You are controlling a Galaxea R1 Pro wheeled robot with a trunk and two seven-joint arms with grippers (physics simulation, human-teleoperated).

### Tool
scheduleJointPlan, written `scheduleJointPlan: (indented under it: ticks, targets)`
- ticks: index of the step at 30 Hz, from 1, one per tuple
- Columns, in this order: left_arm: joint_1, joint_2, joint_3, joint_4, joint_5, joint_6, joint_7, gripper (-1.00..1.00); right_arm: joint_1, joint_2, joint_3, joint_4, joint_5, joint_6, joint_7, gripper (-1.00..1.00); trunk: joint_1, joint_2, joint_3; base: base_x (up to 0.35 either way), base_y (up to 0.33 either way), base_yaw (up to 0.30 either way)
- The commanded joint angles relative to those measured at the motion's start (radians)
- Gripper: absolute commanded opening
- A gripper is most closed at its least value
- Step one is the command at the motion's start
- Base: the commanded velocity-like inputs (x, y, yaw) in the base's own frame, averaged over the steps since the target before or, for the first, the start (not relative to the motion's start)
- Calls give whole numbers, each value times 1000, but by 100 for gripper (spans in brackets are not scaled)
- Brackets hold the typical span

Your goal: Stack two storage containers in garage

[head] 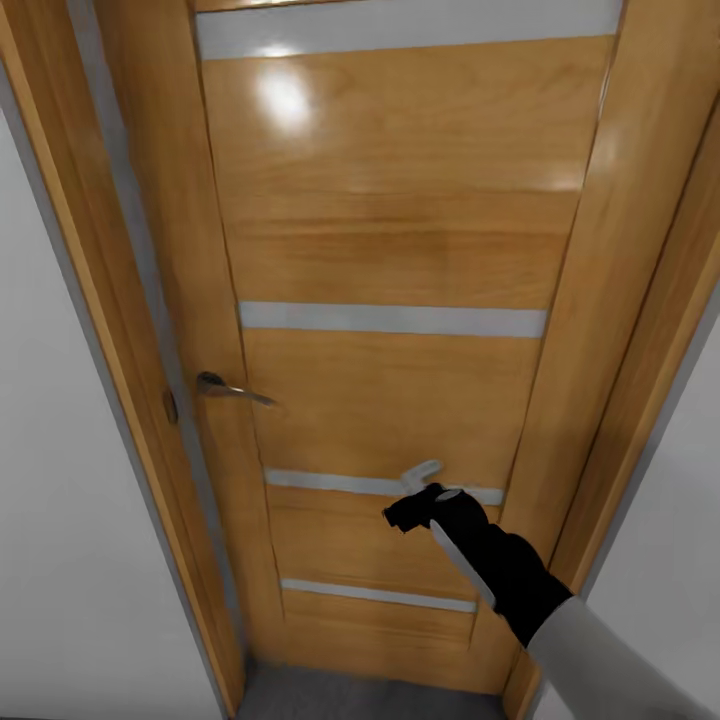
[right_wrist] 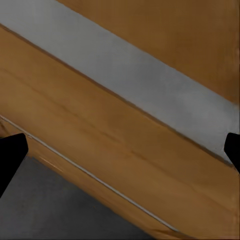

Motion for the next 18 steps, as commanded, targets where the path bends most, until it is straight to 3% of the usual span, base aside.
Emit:
scheduleJointPlan:
  ticks: [1,6,12,18]
  targets:
    - [0,0,0,0,8,-2,0,100,-52,4,-36,3,48,9,-22,100,0,-1,-1,0,0,0]
    - [0,0,0,0,8,-2,0,100,-75,51,-36,39,51,12,-90,100,0,-1,-1,0,0,0]
    - [0,0,-1,0,8,-3,0,100,-76,67,-36,30,54,14,-88,100,0,-1,-1,0,0,0]
    - [0,0,0,0,8,-2,0,100,-76,67,-34,16,54,15,-87,100,0,-1,-1,0,0,0]
